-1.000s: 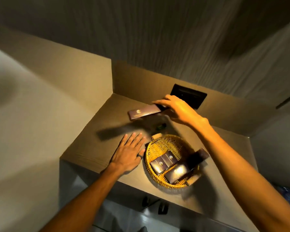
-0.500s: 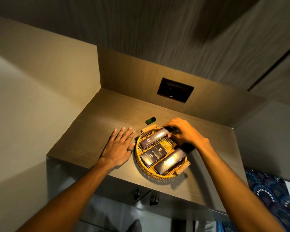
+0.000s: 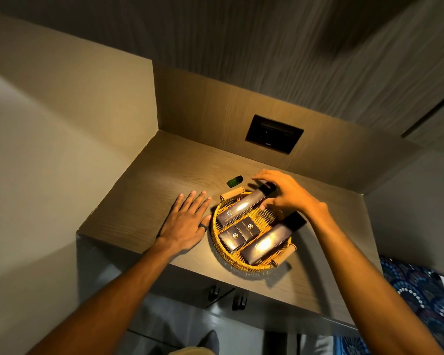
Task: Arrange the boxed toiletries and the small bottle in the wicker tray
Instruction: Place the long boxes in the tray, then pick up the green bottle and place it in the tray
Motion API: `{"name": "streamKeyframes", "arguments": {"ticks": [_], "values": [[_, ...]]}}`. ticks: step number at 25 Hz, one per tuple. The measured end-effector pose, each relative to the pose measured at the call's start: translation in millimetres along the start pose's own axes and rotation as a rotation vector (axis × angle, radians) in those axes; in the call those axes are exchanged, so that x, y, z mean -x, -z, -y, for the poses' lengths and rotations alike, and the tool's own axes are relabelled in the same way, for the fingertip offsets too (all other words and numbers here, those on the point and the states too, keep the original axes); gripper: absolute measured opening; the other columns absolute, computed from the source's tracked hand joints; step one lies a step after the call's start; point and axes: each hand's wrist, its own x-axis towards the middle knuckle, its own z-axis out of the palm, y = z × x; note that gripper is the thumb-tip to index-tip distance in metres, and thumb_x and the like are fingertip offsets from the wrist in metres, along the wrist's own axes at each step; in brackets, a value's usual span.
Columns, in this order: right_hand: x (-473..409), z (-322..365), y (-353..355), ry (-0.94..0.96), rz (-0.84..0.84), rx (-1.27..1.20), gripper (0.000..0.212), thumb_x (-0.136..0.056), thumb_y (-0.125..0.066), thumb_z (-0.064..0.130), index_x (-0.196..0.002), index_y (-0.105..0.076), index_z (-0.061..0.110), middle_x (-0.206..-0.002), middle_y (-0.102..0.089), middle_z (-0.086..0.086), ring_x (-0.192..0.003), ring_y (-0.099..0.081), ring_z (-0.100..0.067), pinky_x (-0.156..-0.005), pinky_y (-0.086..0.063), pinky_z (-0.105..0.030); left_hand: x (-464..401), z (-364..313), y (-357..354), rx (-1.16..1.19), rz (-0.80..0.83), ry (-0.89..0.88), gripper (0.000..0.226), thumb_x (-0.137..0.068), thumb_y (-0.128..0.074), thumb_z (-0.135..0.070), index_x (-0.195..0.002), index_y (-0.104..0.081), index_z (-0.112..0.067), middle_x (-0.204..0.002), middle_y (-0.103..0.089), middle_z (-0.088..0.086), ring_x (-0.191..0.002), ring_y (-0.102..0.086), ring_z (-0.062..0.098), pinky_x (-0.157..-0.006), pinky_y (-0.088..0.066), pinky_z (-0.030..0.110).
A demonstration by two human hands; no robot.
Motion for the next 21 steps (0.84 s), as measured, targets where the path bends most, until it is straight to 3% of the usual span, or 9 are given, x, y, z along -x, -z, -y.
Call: {"name": "streamKeyframes", "arguments": {"ticks": [2,4,6,9,12,15,17,19,21], "values": [[-9,5,8,0.002,-0.103,-0.071,0.071,-0.080,-0.078,0.047,-0.142,-0.056,0.022,-0.149,-0.056,-0.004,-0.140,-0.046,-0.017,-0.117,-0.036,-0.042,0,1,0,-0.004,-0.003,0.006,0.063,-0.105,-0.013,-0.049,-0.162,0.005,-0.027,-0.170,0.008,-0.001,-0.156,0.011,0.021,-0.127,0.002,0.052],[-31,15,13,0.006,-0.172,-0.068,0.053,-0.089,-0.069,0.044,-0.137,-0.062,0.021,-0.141,-0.062,-0.005,-0.133,-0.054,-0.019,-0.113,-0.042,-0.042,1,2,-1,-0.008,-0.002,0.006,0.064,-0.104,-0.011,-0.050,-0.161,0.006,-0.027,-0.170,0.009,-0.001,-0.156,0.012,0.021,-0.127,0.002,0.052],[-61,27,13,-0.001,-0.075,0.032,0.040,-0.094,-0.068,0.027,-0.133,-0.065,0.019,-0.136,-0.065,-0.008,-0.129,-0.057,-0.025,-0.111,-0.044,-0.045,2,2,-1,-0.008,0.000,0.000,0.065,-0.102,-0.008,-0.051,-0.161,0.006,-0.027,-0.170,0.009,-0.001,-0.156,0.013,0.020,-0.127,0.002,0.051],[-96,40,0,-0.078,0.167,0.148,0.045,-0.088,-0.074,0.012,-0.132,-0.068,0.018,-0.137,-0.067,-0.005,-0.130,-0.060,-0.024,-0.109,-0.046,-0.035,1,3,-1,0.004,-0.003,0.002,0.065,-0.102,-0.005,-0.053,-0.161,0.005,-0.029,-0.170,0.008,-0.003,-0.156,0.013,0.019,-0.127,0.004,0.050],[-106,38,-12,-0.139,0.207,0.201,0.041,-0.086,-0.075,0.008,-0.127,-0.072,0.016,-0.135,-0.068,-0.008,-0.126,-0.063,-0.025,-0.100,-0.049,-0.030,-1,4,1,0.022,-0.013,0.006,0.063,-0.105,-0.010,-0.052,-0.162,0.002,-0.029,-0.171,0.005,-0.003,-0.156,0.010,0.018,-0.127,0.006,0.048],[-96,40,2,-0.148,0.078,0.183,0.041,-0.093,-0.068,0.014,-0.134,-0.066,0.012,-0.133,-0.065,-0.014,-0.125,-0.061,-0.030,-0.105,-0.049,-0.039,-1,5,1,0.038,-0.024,0.007,0.063,-0.105,-0.010,-0.053,-0.162,0.000,-0.030,-0.171,0.002,-0.004,-0.157,0.009,0.018,-0.127,0.003,0.049],[-74,38,22,-0.150,-0.112,0.136,0.040,-0.093,-0.069,0.020,-0.133,-0.067,0.012,-0.126,-0.067,-0.016,-0.119,-0.062,-0.030,-0.103,-0.048,-0.039,-1,6,0,0.054,-0.032,0.008,0.063,-0.104,-0.009,-0.053,-0.162,-0.001,-0.030,-0.172,0.001,-0.004,-0.157,0.008,0.017,-0.127,0.001,0.049],[-34,33,40,-0.162,-0.309,0.022,0.038,-0.086,-0.078,0.025,-0.122,-0.075,0.014,-0.117,-0.074,-0.008,-0.107,-0.067,-0.020,-0.096,-0.051,-0.032,-2,6,-3,0.060,-0.048,0.010,0.063,-0.104,-0.009,-0.053,-0.162,-0.002,-0.030,-0.172,0.000,-0.004,-0.157,0.007,0.018,-0.127,0.000,0.050],[13,29,44,-0.188,-0.335,-0.035,0.033,-0.080,-0.083,0.028,-0.111,-0.079,0.019,-0.107,-0.078,0.000,-0.094,-0.067,-0.008,-0.090,-0.056,-0.029,-3,6,-6,0.063,-0.048,0.006,0.064,-0.103,-0.007,-0.054,-0.162,-0.003,-0.029,-0.171,-0.001,-0.003,-0.157,0.006,0.019,-0.127,0.000,0.051]]}}
